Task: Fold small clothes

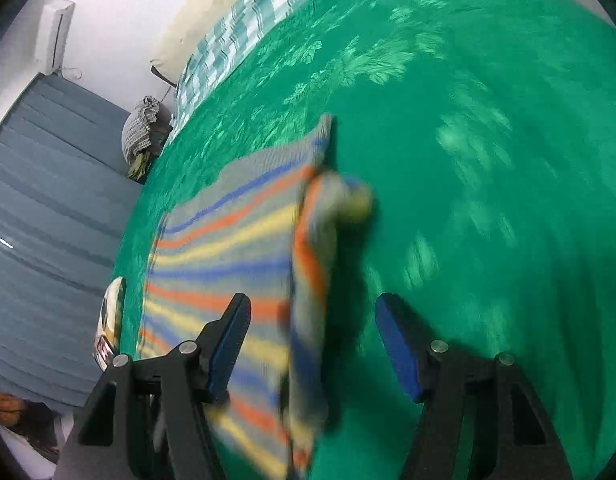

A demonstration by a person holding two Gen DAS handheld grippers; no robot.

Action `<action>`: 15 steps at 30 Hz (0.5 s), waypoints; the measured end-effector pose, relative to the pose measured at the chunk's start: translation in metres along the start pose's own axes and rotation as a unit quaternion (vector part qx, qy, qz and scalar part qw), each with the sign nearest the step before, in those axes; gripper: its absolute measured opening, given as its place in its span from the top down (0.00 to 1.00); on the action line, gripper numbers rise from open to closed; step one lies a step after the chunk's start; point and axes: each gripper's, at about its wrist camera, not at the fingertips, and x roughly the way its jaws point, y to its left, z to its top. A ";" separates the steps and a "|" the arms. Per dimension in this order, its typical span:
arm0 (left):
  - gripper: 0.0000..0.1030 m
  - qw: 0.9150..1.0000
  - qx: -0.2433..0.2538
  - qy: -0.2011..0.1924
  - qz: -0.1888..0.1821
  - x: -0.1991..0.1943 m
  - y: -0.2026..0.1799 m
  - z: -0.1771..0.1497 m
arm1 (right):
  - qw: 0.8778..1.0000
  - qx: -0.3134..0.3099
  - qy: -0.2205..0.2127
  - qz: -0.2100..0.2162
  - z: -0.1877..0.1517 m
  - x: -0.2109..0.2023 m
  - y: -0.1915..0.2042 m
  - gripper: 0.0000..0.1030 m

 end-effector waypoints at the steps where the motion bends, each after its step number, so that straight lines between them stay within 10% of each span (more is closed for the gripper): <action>1: 0.52 1.000 -0.008 -0.007 -0.003 -0.001 0.003 0.001 | 1.000 0.001 -0.003 0.005 0.010 0.008 0.002 0.37; 2: 0.72 1.000 -0.014 -0.010 0.002 -0.003 0.006 0.002 | 1.000 0.000 0.000 0.016 0.021 0.018 0.006 0.49; 3: 0.89 1.000 -0.020 -0.010 0.012 -0.003 0.011 0.003 | 1.000 -0.004 0.005 0.016 0.029 0.026 0.010 0.82; 4: 0.90 0.999 -0.042 -0.017 0.000 -0.006 0.022 0.003 | 1.000 -0.010 0.011 -0.006 0.035 0.035 0.015 0.90; 7: 0.91 0.993 -0.110 -0.045 -0.018 -0.029 0.056 -0.001 | 0.998 -0.038 0.010 -0.047 0.045 0.043 0.043 0.90; 15: 0.91 0.942 -0.321 -0.098 -0.010 -0.115 0.197 -0.069 | 0.989 -0.149 0.012 -0.012 0.055 0.071 0.196 0.89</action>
